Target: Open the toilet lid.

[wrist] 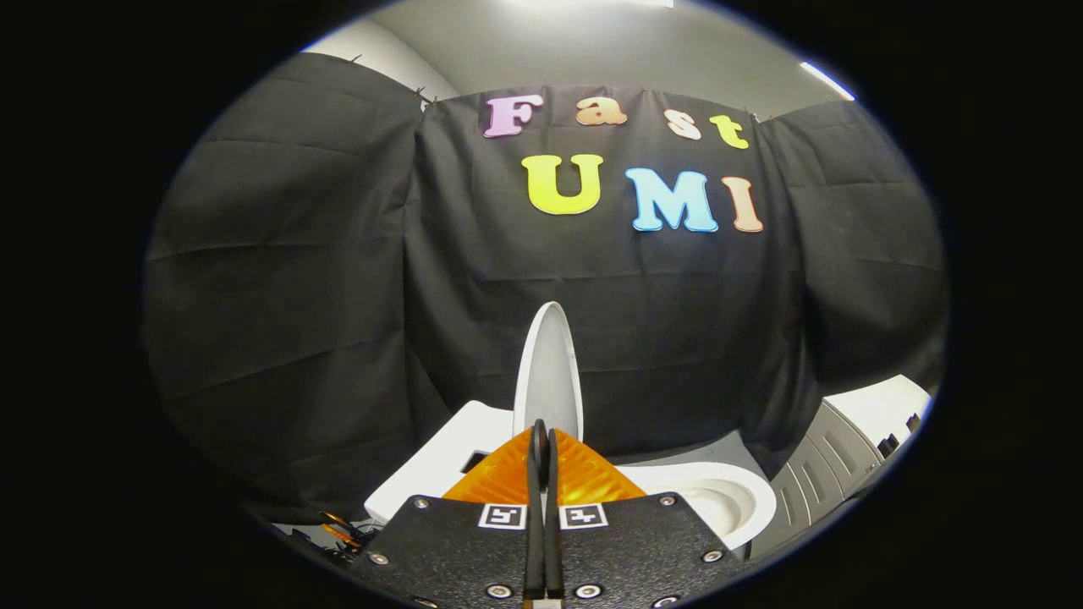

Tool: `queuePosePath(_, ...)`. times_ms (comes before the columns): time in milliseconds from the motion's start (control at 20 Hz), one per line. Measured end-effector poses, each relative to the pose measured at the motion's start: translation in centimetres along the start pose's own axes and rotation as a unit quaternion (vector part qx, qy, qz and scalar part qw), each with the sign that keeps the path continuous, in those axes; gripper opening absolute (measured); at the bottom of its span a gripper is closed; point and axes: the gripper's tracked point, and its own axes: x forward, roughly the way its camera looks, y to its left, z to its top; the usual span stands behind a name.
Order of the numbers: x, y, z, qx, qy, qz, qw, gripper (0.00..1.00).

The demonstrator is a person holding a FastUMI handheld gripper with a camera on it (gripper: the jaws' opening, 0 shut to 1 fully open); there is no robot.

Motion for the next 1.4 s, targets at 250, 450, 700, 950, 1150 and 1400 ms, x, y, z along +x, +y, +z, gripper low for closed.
queuePosePath(250,0.4,3.4,-0.2,-0.001,-0.002,0.035,0.999,0.0)
queuePosePath(450,0.9,5.1,-0.4,-0.002,-0.006,0.051,0.999,0.0)
queuePosePath(700,1.2,7.4,-0.3,-0.015,0.001,0.071,0.997,0.01)
queuePosePath(950,1.1,8.4,-0.4,-0.007,0.002,0.089,0.996,0.01)
queuePosePath(1150,0.8,8.0,0.1,0.003,0.002,0.121,0.993,0.19)
queuePosePath(1400,-0.5,5.1,2.1,0.007,-0.021,0.125,0.992,0.67)
